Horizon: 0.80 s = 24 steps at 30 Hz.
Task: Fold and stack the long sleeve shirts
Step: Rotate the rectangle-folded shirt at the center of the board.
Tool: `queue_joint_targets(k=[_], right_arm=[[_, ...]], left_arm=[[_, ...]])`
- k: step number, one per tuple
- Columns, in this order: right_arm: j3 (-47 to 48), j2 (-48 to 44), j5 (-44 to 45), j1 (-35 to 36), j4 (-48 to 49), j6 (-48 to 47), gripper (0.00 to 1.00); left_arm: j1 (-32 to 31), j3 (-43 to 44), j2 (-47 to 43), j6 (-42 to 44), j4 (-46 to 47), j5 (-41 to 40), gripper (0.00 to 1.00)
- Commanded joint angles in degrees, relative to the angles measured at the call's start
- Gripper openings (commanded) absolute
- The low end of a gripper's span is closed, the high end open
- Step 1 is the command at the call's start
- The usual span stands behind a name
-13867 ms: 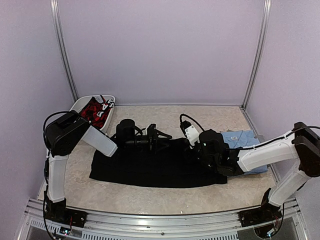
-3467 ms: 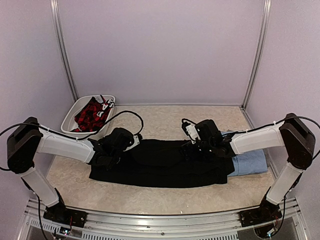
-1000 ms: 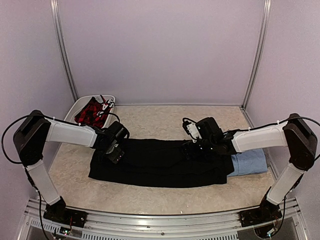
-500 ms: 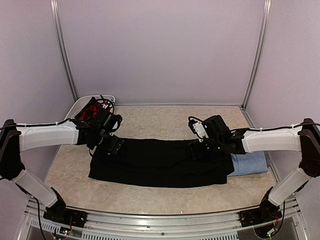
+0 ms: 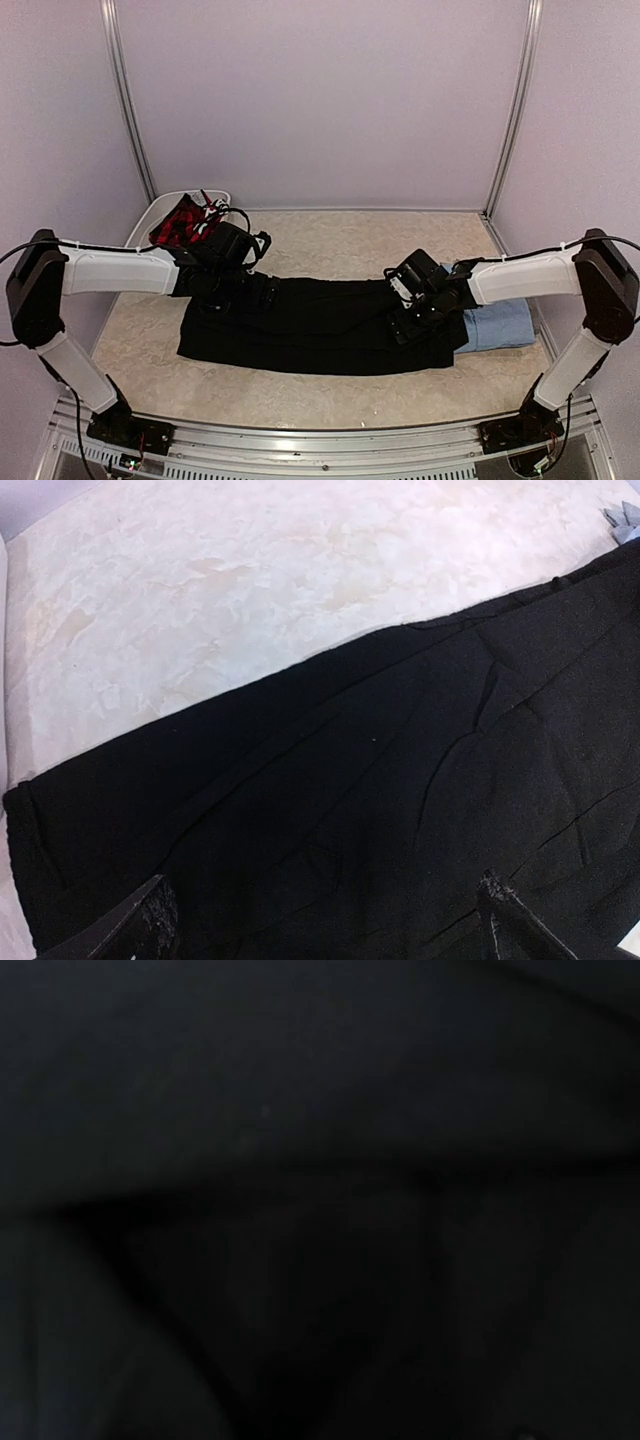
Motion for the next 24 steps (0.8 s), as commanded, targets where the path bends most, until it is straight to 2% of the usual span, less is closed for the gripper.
queue_joint_targets(k=[1,11,24], right_arm=[[4.7,7.1,1.5,-0.3,-0.8,-0.2,0.81],[18.3,22.9,9.0,-1.4,-2.3,-7.9,0.81],[33.9,34.4,25.9,-11.3,1.6,-22.7,0.84]], left_arm=[[-0.9,0.7,1.7,-2.0,3.7,0.0,0.99],[-0.2,-0.7,1.6,-2.5,1.9,-3.6,0.99],[7.0,-2.6,3.2,-7.6,-3.6,2.4,0.99]])
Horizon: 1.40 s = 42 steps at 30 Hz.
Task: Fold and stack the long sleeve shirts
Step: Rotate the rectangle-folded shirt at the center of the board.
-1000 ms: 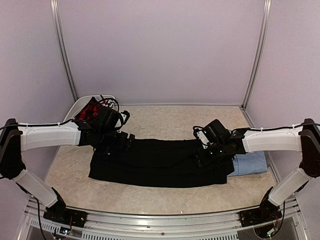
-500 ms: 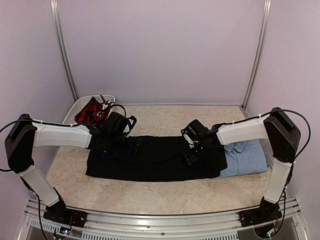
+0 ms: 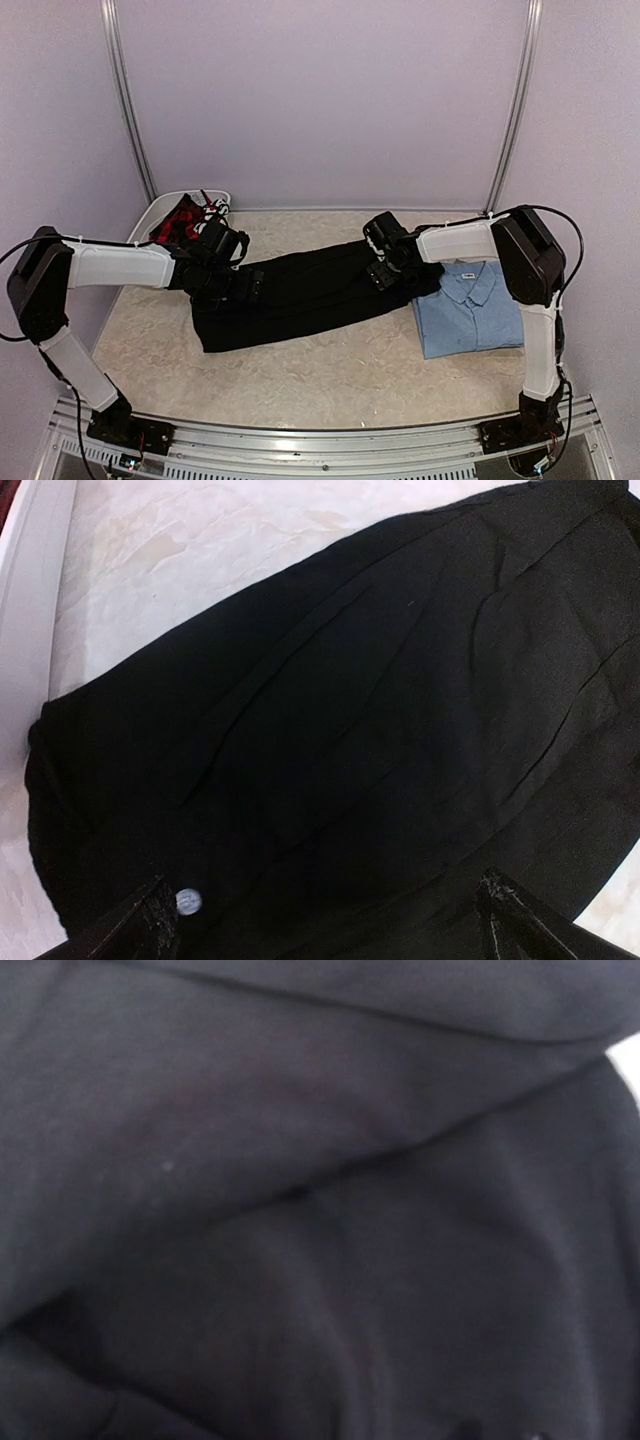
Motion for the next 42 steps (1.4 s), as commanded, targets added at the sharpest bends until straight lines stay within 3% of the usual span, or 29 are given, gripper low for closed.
queue_joint_targets(k=[1,4,10,16,27,32,36,42], right_arm=[[2.9,5.4,9.0,-4.3,-1.9,-7.7,0.84],[1.0,1.9,7.7,-4.6,0.6,-9.2,0.85],[-8.8,-12.3,-5.9,-4.5,9.2,-8.1,0.87],[-14.2,-21.0,-12.2,-4.5,10.0,-6.3,0.88],[-20.1,-30.1,-13.4,-4.5,10.0,-4.5,0.88],[-21.5,-31.5,-13.7,-4.6,9.9,-3.3,0.88],[-18.2,-26.8,-12.3,-4.5,6.5,0.1,0.87],[-12.6,-18.5,-11.7,-4.5,6.8,1.8,0.85]], left_arm=[[1.2,-2.7,1.8,-2.7,-1.5,3.9,0.99],[1.3,-3.5,2.8,-2.9,-1.3,5.5,0.99],[1.5,-3.7,4.9,-2.5,0.5,10.0,0.99],[-0.2,-4.8,7.9,-3.0,0.4,13.6,0.99],[-17.8,-13.1,1.6,-14.7,-2.0,14.1,0.99],[-26.9,-13.2,-1.4,-19.3,-7.3,14.8,0.99],[-32.1,-11.9,-3.7,-19.2,-12.3,18.5,0.99],[-32.3,-7.1,-10.0,-16.1,-14.2,20.9,0.99]])
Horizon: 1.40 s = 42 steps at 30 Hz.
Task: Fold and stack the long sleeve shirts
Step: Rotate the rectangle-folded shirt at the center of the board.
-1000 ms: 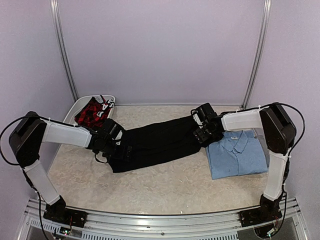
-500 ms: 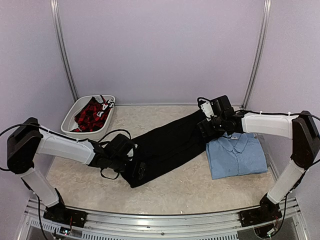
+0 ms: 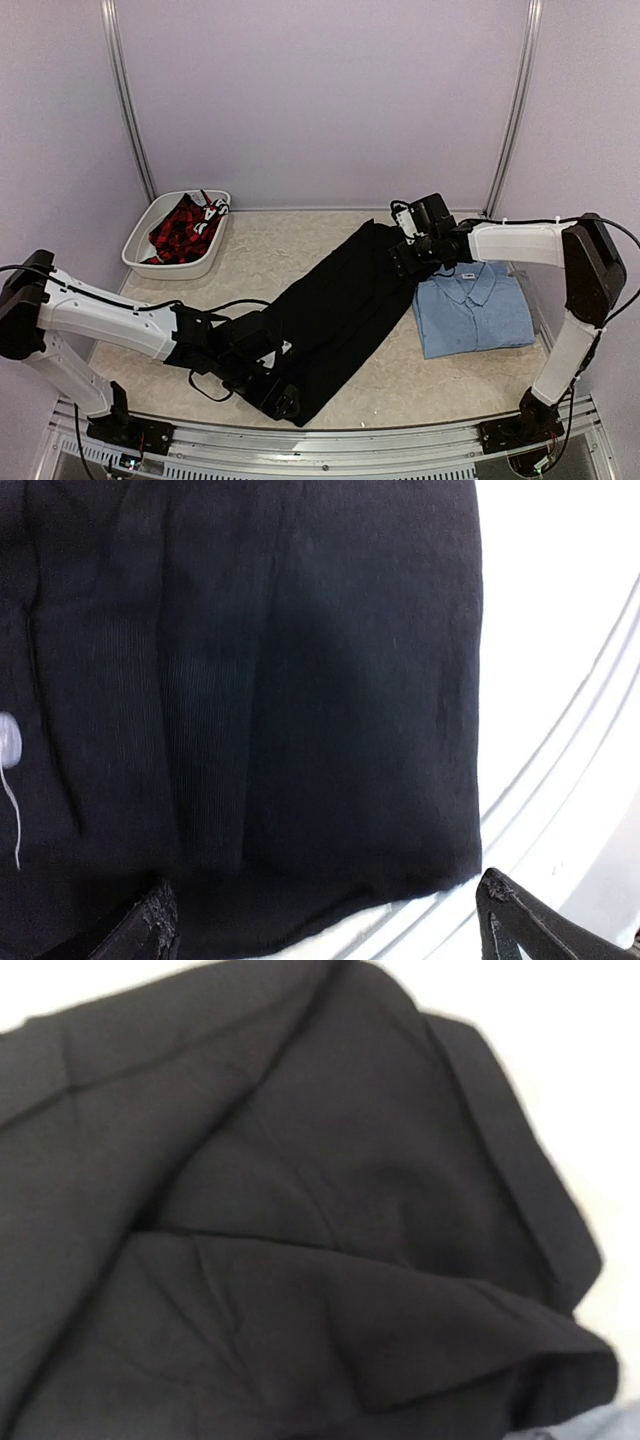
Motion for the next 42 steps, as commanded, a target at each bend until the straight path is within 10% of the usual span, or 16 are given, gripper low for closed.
queue_joint_targets(k=[1,20,42], right_arm=[[5.3,6.1,-1.0,0.2,-0.8,2.8,0.85],[24.3,28.7,-20.3,-2.7,3.4,21.5,0.92],[56.2,51.4,-36.0,-0.9,-7.0,20.0,0.88]], left_arm=[[1.3,4.8,-5.5,1.7,-4.6,3.4,0.99],[14.0,11.4,-5.4,10.4,9.1,-3.6,0.99],[18.4,6.3,6.1,5.6,10.8,2.4,0.99]])
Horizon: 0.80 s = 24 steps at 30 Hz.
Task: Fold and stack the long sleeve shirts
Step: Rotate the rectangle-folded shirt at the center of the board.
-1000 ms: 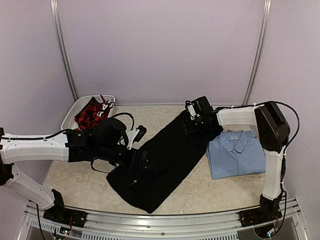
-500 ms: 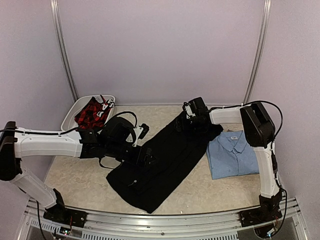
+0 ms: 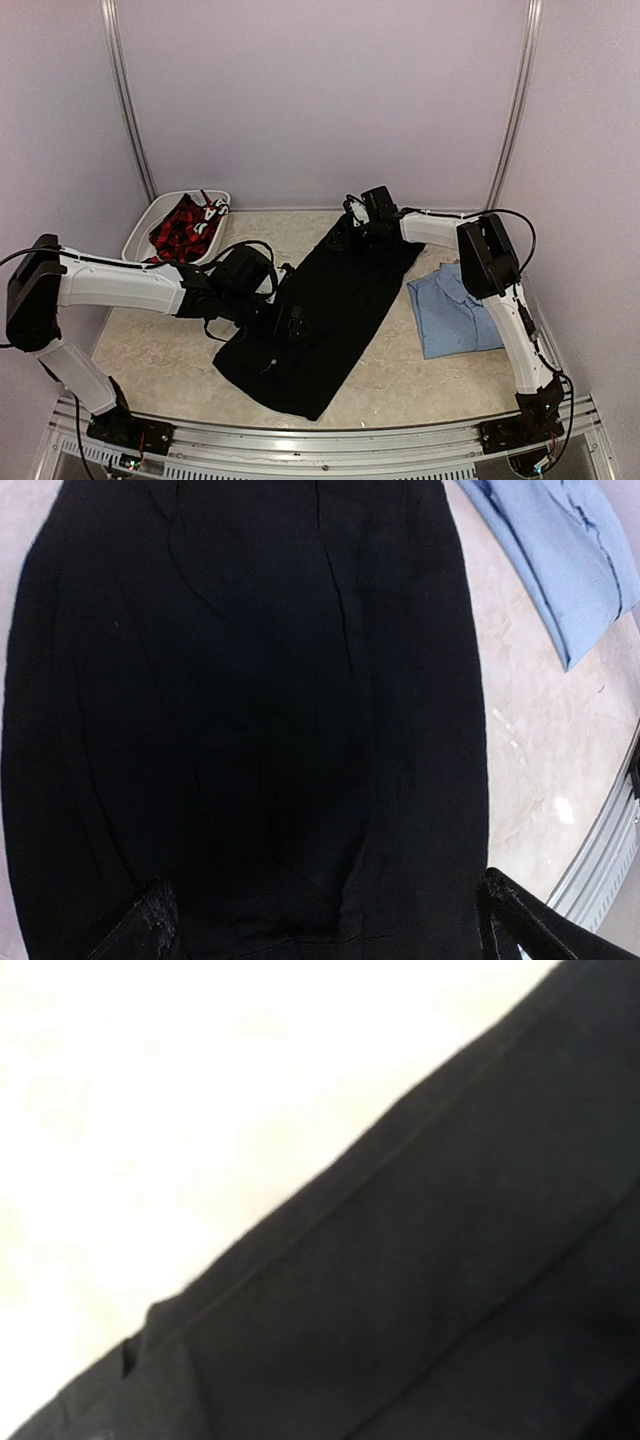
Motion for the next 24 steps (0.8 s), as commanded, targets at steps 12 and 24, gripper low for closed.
queue_joint_targets(k=[12,24], right_arm=[[-0.5,-5.7,3.4,0.0,-1.5,-9.5,0.92],[0.0,-11.4,12.7,-2.9,-8.8,-11.5,0.92]], left_arm=[[-2.0,-3.1,8.4,-1.9,4.0,10.0,0.99],[-7.1,3.4,14.4,-2.6,6.4,15.6,0.99]])
